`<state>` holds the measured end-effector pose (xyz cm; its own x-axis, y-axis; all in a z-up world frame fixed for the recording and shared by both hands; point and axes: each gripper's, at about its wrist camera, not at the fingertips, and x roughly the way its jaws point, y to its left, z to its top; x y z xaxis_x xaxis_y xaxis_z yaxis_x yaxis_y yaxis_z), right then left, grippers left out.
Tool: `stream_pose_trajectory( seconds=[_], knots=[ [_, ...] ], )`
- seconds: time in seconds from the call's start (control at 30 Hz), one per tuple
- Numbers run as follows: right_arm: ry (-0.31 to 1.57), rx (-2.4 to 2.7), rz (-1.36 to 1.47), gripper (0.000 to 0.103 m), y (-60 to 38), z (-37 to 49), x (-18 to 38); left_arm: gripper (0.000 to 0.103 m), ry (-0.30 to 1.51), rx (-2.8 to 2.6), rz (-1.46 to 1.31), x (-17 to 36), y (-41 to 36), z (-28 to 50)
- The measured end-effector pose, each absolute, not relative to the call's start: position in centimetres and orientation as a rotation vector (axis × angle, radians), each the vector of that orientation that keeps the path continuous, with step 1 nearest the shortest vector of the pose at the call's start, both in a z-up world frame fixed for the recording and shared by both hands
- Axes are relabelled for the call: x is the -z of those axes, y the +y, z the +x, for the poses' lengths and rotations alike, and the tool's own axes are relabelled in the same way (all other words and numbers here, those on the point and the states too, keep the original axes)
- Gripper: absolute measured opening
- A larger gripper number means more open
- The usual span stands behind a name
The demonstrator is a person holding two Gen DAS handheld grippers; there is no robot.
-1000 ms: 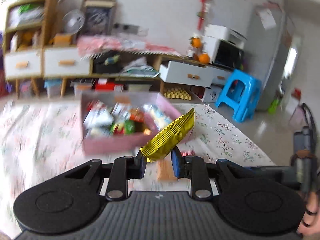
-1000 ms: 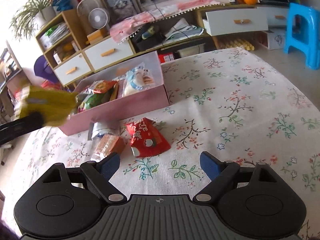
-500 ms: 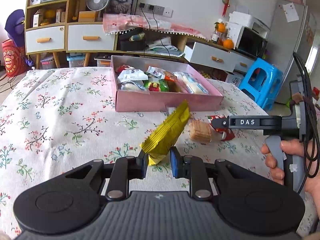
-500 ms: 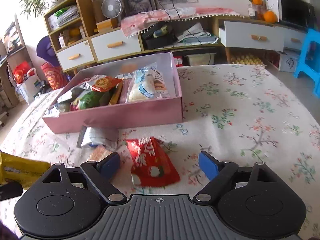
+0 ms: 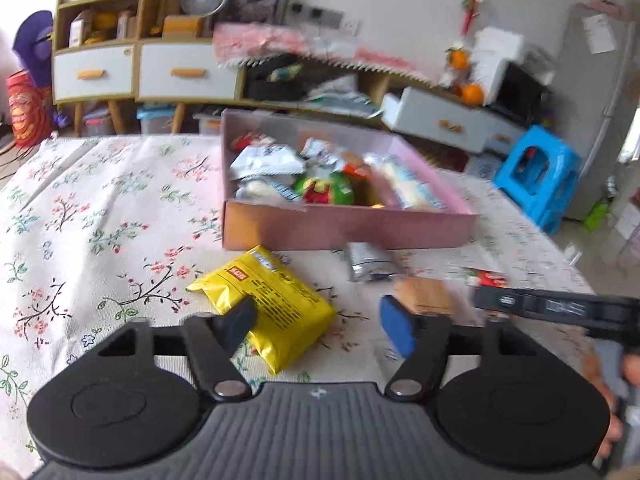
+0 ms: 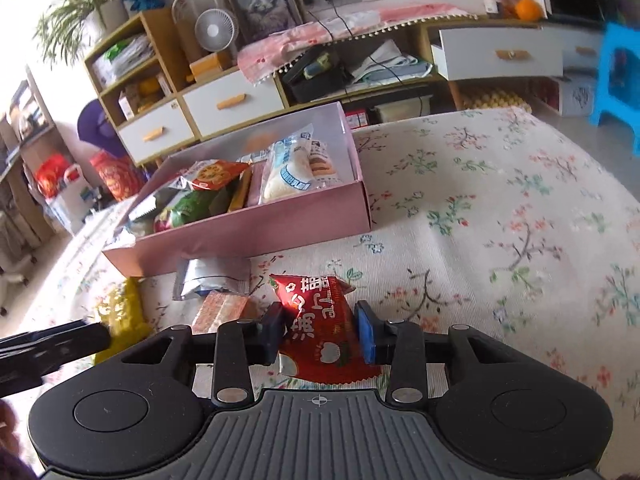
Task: Organize snacks
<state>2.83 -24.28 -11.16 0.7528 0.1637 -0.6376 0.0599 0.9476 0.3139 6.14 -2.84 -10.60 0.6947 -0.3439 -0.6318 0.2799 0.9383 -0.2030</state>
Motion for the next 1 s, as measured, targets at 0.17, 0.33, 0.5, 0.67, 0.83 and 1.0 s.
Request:
stream_pose_trajectory(
  seconds=[0.17, 0.33, 0.5, 0.67, 0.83, 1.0],
  knots=[
    [0.711, -0.067, 0.358, 0.037, -24.5, 2.0, 10.7, 0.091, 0.751, 0.286, -0.081, 10.7, -3.8, 6.7],
    [0.71, -0.073, 0.372, 0.037, -24.4, 1.6, 10.6, 0.086, 0.795, 0.197, -0.065, 11.9, -4.1, 7.3],
    [0.708, -0.085, 0.394, 0.037, -24.5, 1.3, 10.4, 0.061, 0.768, 0.173, -0.06, 11.4, -3.6, 7.2],
    [0.696, -0.085, 0.404, 0.037, -24.6, 1.0, 10.0, 0.059, 0.756, 0.167, -0.066, 10.9, -2.8, 6.1],
    [0.692, -0.088, 0.42, 0.037, -24.6, 0.9, 9.9, 0.059, 0.732, 0.165, -0.096, 9.8, -2.4, 5.6],
    [0.685, -0.089, 0.434, 0.037, -24.8, 0.7, 9.6, 0.059, 0.715, 0.18, -0.135, 8.8, -1.9, 5.2]
  ],
)
